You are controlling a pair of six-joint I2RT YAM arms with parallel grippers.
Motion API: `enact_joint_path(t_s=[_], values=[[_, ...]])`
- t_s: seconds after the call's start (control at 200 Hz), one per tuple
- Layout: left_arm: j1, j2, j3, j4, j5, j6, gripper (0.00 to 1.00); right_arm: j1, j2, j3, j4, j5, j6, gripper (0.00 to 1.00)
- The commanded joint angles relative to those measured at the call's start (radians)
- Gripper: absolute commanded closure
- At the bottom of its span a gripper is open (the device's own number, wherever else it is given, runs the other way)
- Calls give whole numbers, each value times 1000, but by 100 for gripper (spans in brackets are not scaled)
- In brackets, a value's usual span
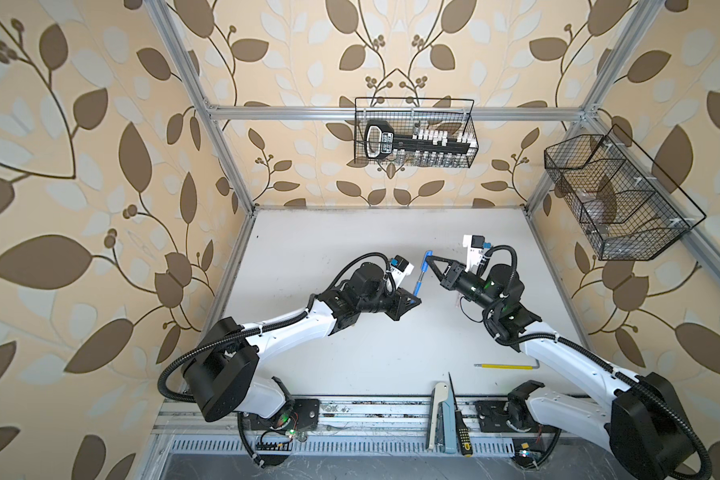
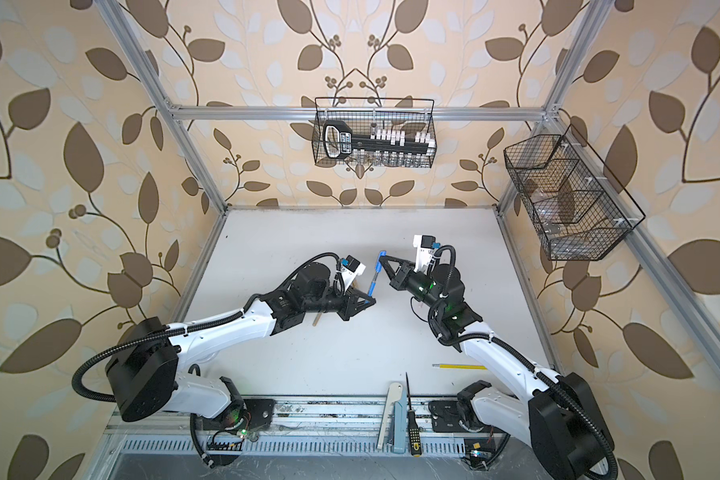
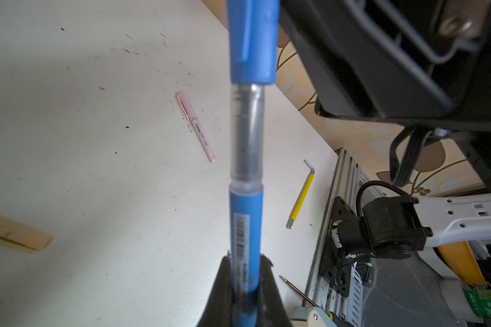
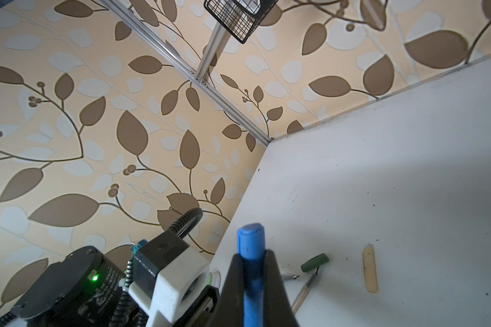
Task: Insert the pens into the pen caps
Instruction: 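Lower the blue cap onto the nib with the right gripper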
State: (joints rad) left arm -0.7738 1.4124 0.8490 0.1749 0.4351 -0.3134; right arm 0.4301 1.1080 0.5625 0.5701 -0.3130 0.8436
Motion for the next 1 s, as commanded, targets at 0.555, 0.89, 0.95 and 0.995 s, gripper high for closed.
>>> enact_joint_path(t_s=[0.555, 0.89, 0.95, 0.995], values=[[-7, -42, 66, 74, -29, 72, 100, 19, -85, 1, -95, 0, -83, 88], [-7, -40, 82, 100, -36, 85, 100, 43, -116, 11, -102, 13, -154, 86], [-7, -39, 87, 100, -36, 90, 100, 50, -119, 17, -105, 11, -168, 85], [-7, -37, 92, 100, -35, 93, 100, 53, -120, 23, -111, 11, -180, 84]])
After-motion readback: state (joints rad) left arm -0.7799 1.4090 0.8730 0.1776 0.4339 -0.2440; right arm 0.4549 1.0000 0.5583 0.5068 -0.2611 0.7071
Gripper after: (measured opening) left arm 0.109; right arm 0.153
